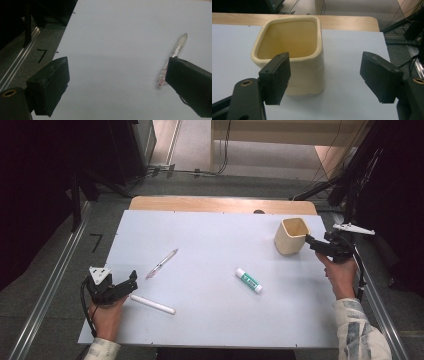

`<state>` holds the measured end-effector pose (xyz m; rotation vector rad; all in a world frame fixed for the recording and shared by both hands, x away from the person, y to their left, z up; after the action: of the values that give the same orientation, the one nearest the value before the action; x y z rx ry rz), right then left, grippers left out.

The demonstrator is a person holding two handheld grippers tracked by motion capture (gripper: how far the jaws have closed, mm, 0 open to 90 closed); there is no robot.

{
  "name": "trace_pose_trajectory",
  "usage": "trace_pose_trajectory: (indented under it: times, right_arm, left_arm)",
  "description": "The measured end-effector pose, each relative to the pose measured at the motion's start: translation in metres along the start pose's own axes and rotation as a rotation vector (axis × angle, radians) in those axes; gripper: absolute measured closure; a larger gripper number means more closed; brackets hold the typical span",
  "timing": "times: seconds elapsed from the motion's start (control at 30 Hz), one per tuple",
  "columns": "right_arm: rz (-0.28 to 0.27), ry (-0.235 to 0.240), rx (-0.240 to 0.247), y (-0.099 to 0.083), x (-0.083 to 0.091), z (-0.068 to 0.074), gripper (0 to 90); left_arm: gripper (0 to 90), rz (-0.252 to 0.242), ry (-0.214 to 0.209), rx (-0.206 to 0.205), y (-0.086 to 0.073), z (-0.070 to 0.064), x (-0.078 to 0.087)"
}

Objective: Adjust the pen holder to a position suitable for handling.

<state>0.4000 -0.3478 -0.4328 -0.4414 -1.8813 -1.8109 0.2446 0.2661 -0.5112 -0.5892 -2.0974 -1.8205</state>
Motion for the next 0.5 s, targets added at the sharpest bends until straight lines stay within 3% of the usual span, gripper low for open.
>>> trace_pose_trajectory:
  times: [0.33, 0.5]
  right_arm:
    - [0.003, -0.003, 0.003, 0.011, -0.007, -0.001, 26.0]
    - [0.016, -0.008, 0.020, 0.021, -0.017, 0.001, 31.7]
  left_arm:
    - [6.1, 0.000, 0.003, 0.002, 0.000, 0.000, -0.001]
    - [6.1, 0.002, 0.003, 0.001, 0.000, 0.000, -0.001]
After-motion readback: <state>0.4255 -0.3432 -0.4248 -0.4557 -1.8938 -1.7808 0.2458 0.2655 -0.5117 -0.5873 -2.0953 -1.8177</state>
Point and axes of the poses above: each handheld gripper's, and its own axes: x roughly backward along the jaws, y roughly out of its top, z roughly to its left, the point moved 1 cm from there along -x, roughly forward along the jaws, and after that the axes turned 8 degrees about -y, right-handed, at the moved point
